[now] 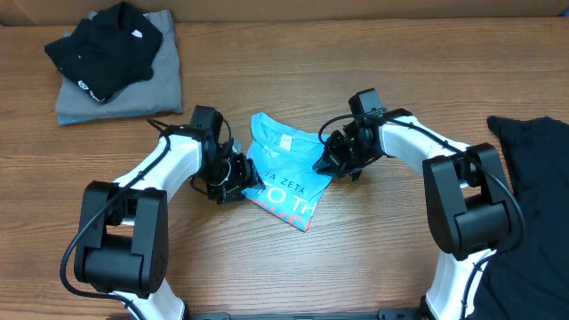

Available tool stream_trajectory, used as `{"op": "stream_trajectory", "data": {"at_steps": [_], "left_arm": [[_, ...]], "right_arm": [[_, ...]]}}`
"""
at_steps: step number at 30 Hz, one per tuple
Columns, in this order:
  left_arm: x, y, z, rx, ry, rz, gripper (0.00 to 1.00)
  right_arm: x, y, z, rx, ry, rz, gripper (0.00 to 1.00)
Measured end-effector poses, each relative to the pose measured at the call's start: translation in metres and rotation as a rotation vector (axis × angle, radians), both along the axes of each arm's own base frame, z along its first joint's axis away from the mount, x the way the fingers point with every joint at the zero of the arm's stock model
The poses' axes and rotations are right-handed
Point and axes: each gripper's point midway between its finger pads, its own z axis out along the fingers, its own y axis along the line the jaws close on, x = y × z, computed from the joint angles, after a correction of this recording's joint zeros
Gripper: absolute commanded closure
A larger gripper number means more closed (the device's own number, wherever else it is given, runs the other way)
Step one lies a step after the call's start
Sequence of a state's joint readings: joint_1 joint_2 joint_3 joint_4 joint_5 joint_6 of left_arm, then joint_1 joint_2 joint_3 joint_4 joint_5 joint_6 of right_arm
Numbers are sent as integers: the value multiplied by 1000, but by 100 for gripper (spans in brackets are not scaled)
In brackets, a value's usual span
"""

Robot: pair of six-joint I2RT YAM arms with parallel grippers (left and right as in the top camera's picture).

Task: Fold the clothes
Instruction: 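Grasp the bundle's left and right sides with both grippers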

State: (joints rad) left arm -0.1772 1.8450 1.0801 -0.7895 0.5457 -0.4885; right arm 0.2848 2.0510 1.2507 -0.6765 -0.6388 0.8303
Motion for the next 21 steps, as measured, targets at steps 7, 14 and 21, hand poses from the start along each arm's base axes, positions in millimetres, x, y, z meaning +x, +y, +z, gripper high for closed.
{"op": "stream_trajectory", "data": {"at_steps": [7, 14, 21], "left_arm": [[18, 2, -3, 20, -49, 65, 60], [29, 23, -12, 144, -95, 98, 76], [74, 65, -11, 238, -273, 149, 40]], "right_arm": [[-1, 2, 0, 1, -6, 11, 83], [1, 8, 4, 8, -76, 73, 78], [22, 13, 57, 38, -339, 147, 85]]}}
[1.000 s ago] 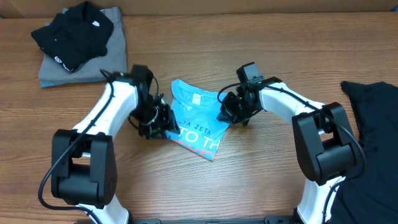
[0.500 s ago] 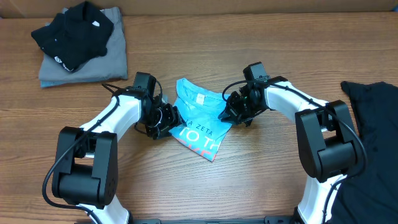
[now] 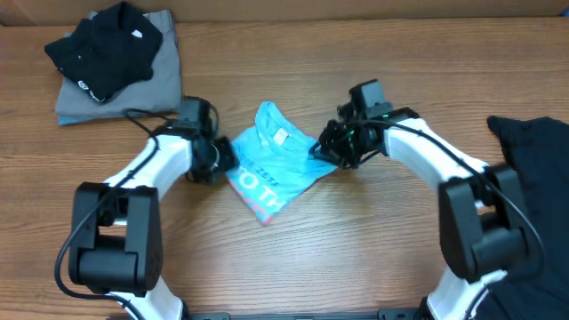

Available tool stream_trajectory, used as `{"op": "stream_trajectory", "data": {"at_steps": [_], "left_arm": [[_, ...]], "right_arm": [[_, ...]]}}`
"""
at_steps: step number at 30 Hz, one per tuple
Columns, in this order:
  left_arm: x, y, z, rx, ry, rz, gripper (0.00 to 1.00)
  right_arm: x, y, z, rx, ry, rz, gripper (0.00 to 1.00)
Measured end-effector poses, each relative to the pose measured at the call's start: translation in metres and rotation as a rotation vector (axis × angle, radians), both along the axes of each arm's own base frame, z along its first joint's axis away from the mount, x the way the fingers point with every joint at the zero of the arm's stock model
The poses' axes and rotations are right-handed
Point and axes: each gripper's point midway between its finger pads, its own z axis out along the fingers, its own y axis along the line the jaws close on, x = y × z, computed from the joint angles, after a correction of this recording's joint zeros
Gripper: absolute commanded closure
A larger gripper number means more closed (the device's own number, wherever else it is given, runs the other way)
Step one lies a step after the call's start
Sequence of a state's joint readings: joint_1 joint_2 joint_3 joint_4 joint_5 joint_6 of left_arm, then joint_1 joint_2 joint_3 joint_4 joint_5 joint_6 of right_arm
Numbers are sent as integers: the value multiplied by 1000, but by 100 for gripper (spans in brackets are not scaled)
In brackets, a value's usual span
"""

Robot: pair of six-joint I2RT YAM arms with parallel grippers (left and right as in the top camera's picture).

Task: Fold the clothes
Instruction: 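Grasp the bundle's left and right sides with both grippers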

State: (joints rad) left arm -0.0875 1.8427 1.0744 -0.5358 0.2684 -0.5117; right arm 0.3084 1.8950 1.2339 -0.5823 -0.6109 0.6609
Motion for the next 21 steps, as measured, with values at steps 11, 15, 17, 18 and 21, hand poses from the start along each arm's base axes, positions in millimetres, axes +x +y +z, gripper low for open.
{"op": "stream_trajectory", "data": {"at_steps": [11, 15, 17, 18, 21], "left_arm": [[27, -2, 49, -243, -68, -36, 0], [2, -14, 51, -318, 21, -81, 0], [-12, -17, 51, -335, 72, -100, 0], [-19, -18, 51, -341, 97, -110, 0], [-37, -17, 48, -327, 167, -121, 0]], "right_arm": [[4, 19, 9, -32, -117, 54, 82], [-5, 25, 1, -94, -98, 45, 80], [-4, 25, -2, -114, -99, 31, 79], [-3, 25, -3, -120, -98, 26, 79], [-3, 22, -13, -141, -79, 14, 79]]}}
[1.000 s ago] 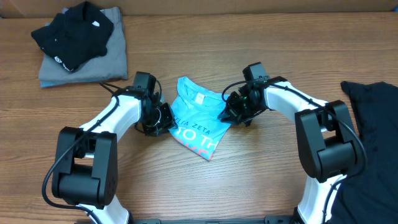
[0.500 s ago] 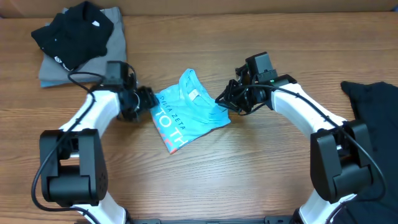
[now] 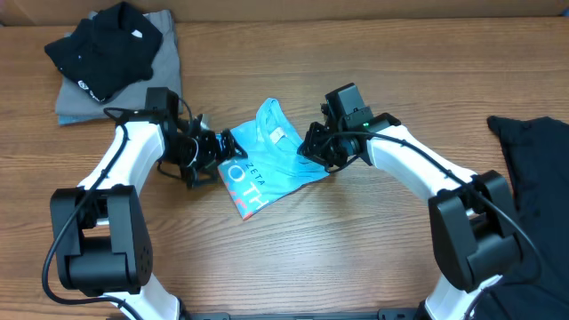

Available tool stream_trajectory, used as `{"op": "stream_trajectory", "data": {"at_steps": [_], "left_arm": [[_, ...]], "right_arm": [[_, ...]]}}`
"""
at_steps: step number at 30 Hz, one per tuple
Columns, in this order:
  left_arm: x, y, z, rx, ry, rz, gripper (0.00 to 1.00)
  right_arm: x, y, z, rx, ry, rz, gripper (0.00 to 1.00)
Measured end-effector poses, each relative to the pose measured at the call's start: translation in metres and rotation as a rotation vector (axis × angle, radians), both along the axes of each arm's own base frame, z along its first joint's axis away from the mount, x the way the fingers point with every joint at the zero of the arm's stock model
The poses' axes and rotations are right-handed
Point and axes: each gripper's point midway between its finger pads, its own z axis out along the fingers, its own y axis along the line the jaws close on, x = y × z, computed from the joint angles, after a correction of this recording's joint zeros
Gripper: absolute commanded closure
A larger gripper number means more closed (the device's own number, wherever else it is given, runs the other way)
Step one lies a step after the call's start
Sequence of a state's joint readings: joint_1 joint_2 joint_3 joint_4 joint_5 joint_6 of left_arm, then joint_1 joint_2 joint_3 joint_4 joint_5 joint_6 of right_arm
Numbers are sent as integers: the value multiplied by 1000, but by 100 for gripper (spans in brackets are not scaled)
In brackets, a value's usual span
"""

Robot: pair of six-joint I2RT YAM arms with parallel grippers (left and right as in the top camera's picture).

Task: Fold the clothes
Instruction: 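Grasp the bundle's left and right sides with both grippers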

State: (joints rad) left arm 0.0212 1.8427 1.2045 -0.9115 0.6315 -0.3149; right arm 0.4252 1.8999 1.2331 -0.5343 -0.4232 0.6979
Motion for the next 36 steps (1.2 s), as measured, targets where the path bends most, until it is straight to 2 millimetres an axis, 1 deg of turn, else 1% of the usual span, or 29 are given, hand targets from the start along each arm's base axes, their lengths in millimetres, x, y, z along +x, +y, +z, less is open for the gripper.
{"op": "stream_trajectory", "data": {"at_steps": [3, 6, 7, 11, 13, 14, 15, 18, 21, 23, 24, 25, 26, 28, 32, 34, 35, 36], "left_arm": [[-6, 6, -4, 44, 22, -7, 0], [-7, 10, -8, 73, 28, -6, 0], [-7, 11, -10, 80, 28, 0, 0], [-7, 9, -27, 97, 30, 51, 0], [-8, 1, -39, 92, 36, 91, 2], [-8, -3, -39, 82, 38, 104, 4], [-4, -9, -39, 68, 14, 118, 5], [1, -27, -38, 21, -17, 138, 5], [3, -40, -37, -1, -38, 150, 7], [2, -46, -38, -5, -42, 154, 18], [2, -48, -38, 0, -40, 157, 26], [1, -49, -40, 8, -36, 159, 37], [-1, -49, -42, 18, -28, 165, 43], [-3, -48, -46, 34, -17, 175, 52], [-5, -46, -51, 59, -17, 176, 74], [-4, -46, -51, 59, -27, 167, 84], [-4, -46, -51, 59, -30, 161, 92], [-5, -46, -51, 60, -36, 151, 96]], "right_arm": [[-3, -2, -20, -20, 50, -15, 80], [-8, -1, -36, -21, 104, -20, 81], [-9, 0, -40, -17, 118, -21, 82], [-9, 2, -40, -3, 126, -23, 82], [-10, 2, -40, 0, 130, -25, 82], [-10, 3, -40, 1, 131, -26, 82], [-10, 2, -40, 0, 132, -27, 82], [-10, 3, -40, 2, 133, -26, 82], [-10, 3, -40, 2, 135, -29, 82], [-10, 3, -40, 2, 135, -29, 82], [-10, 3, -40, 3, 135, -29, 82], [-10, 3, -40, 3, 136, -29, 82], [-10, 3, -40, 3, 136, -29, 82], [-11, 2, -40, 2, 138, -29, 85], [-13, 3, -40, 4, 149, -30, 88], [-15, 3, -40, 8, 159, -26, 89], [-17, 3, -40, 8, 169, -27, 89], [-19, 2, -41, 7, 181, -25, 90]]}}
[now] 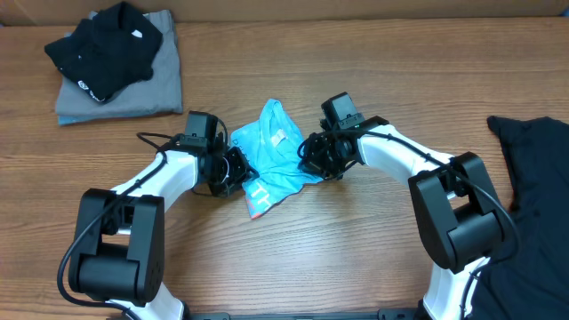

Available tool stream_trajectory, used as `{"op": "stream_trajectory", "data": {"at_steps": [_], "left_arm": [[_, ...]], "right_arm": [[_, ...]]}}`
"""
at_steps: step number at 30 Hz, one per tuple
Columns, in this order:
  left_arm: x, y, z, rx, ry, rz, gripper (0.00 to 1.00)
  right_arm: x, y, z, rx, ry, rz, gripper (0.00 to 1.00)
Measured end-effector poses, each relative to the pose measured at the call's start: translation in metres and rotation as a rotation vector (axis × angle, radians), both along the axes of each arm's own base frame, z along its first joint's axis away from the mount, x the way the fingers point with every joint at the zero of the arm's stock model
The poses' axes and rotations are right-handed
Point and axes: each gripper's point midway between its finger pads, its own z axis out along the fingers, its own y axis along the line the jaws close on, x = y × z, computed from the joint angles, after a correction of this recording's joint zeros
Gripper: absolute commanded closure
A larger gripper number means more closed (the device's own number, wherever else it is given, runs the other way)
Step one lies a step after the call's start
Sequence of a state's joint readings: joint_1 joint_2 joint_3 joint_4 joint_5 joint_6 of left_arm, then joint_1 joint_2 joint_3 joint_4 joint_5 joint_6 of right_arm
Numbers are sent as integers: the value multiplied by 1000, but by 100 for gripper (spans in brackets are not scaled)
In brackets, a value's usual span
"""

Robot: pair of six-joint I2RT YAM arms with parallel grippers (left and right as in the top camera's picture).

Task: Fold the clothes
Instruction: 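Grasp the bundle's left and right sides with both grippers, then lift the bundle with the left gripper and carry it to the upper-left stack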

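Observation:
A folded light-blue T-shirt (271, 151) with white and pink lettering lies at the table's middle. My left gripper (238, 171) sits at the shirt's left edge, its fingers on the cloth. My right gripper (311, 158) sits at the shirt's right edge, on the cloth too. Whether either jaw is clamped on the fabric is hidden by the gripper bodies. A black garment (533, 178) lies unfolded at the right edge of the table.
At the back left stands a stack of folded clothes: a black shirt (102, 44) on top of a grey one (133, 93). Bare wooden table (356, 258) lies in front of the shirt.
The left gripper has moved right and slightly forward, now closer against the blue shirt's left edge. The shirt looks narrower, its lettered lower part more bunched. The right gripper shifted slightly.
At first both grippers flanked the blue shirt, which lay with its lettering toward the front right. Then the shirt lay turned and shifted left, the left gripper further back-left. Later the left arm reached further left. Now both grippers press in at the narrower shirt.

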State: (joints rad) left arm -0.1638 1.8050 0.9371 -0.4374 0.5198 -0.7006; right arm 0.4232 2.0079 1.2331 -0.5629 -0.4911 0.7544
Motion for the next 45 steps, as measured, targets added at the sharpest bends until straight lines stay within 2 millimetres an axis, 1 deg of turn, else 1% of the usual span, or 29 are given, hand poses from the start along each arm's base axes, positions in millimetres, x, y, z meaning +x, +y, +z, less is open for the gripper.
{"op": "stream_trajectory", "data": {"at_steps": [3, 5, 7, 10, 12, 14, 16, 17, 19, 22, 24, 27, 29, 33, 35, 38, 40, 41, 45], "left_arm": [[-1, 0, 1, 1, -15, -35, 96], [-3, 3, 3, 14, -10, -69, 96], [-10, 8, 4, 36, 24, -99, 96], [-11, 18, 12, 69, 61, -141, 96], [1, 26, 25, 92, 45, -163, 96], [21, 34, 47, 119, -11, -184, 96], [46, 44, 72, 158, -97, -200, 96], [60, 49, 86, 184, -145, -203, 96], [88, 60, 117, 234, -258, -208, 96], [124, 76, 161, 306, -427, -210, 96], [144, 86, 189, 352, -529, -207, 96], [165, 106, 218, 409, -644, -183, 96], [176, 122, 227, 440, -693, -156, 96], [192, 157, 238, 478, -766, -101, 96], [205, 174, 245, 473, -825, -67, 96], [220, 192, 250, 450, -894, -36, 96], [234, 199, 253, 435, -953, -16, 96], [238, 200, 254, 427, -976, -13, 96], [257, 194, 257, 381, -1053, -5, 96]], "right_arm": [[-6, -4, 1, -4, 25, 5, 90], [-7, -8, 10, -2, 13, 14, 90], [-5, -12, 29, 12, -30, 20, 90], [4, -18, 73, 52, -138, 14, 90], [8, -23, 105, 80, -218, 5, 90], [10, -27, 131, 102, -285, -4, 90], [9, -31, 148, 114, -326, -9, 90], [9, -32, 152, 117, -334, -12, 90], [8, -33, 156, 120, -343, -12, 90], [7, -33, 155, 116, -336, -10, 91], [6, -33, 155, 115, -334, -10, 92], [6, -33, 154, 114, -334, -7, 92], [5, -34, 154, 113, -331, -7, 92], [0, -35, 151, 105, -305, -6, 92], [-2, -36, 150, 103, -294, -5, 92], [-3, -36, 149, 101, -289, -5, 92], [-3, -36, 149, 101, -286, -5, 93], [-4, -36, 149, 100, -285, -5, 92], [-5, -36, 148, 101, -279, -4, 92]]}}
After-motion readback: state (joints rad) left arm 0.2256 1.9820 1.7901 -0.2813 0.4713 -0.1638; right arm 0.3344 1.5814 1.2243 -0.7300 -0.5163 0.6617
